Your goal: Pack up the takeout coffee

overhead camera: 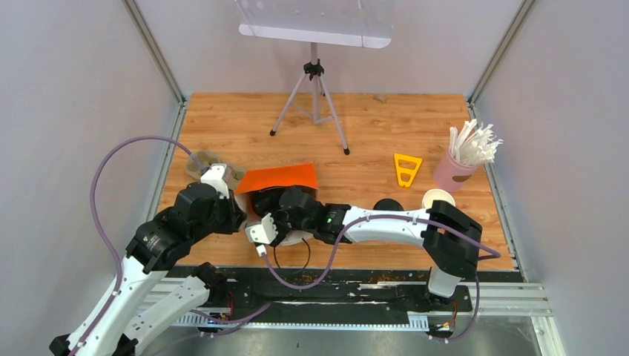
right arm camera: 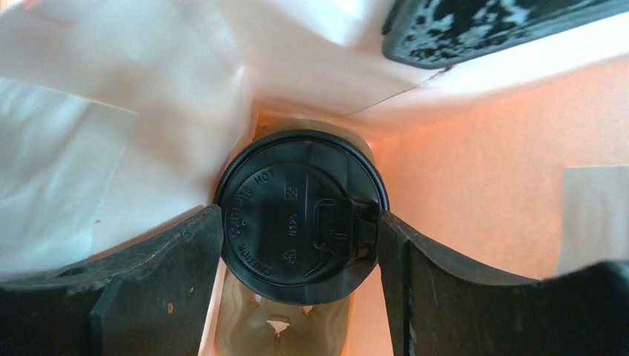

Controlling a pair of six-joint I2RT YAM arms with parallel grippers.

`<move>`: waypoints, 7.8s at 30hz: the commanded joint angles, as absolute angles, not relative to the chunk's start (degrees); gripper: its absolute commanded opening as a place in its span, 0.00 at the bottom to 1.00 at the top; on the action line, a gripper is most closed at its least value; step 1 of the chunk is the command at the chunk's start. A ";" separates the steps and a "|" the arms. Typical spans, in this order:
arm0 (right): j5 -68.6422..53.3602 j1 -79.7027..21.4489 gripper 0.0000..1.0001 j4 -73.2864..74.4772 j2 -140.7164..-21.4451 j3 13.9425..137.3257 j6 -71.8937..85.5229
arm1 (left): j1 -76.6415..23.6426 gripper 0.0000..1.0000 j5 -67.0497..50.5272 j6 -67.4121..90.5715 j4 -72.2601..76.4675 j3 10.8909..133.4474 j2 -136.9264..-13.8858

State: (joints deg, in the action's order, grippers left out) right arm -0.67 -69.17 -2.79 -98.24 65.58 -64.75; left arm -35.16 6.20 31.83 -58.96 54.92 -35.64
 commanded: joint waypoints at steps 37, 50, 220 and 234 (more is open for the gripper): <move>2.90 -68.02 0.73 -5.70 -104.86 68.55 -64.42 | -35.29 0.00 4.68 34.89 -55.65 53.66 -34.98; 1.72 -67.85 0.94 -5.91 -101.35 68.21 -63.45 | -35.25 0.00 6.22 33.89 -56.52 54.70 -35.73; 12.83 -34.01 0.91 58.97 -66.35 59.96 28.73 | -35.25 0.00 0.35 25.83 -48.25 54.69 -38.84; 11.68 -34.03 0.90 56.30 -70.37 60.95 25.13 | -35.26 0.00 0.35 24.93 -49.00 54.81 -39.12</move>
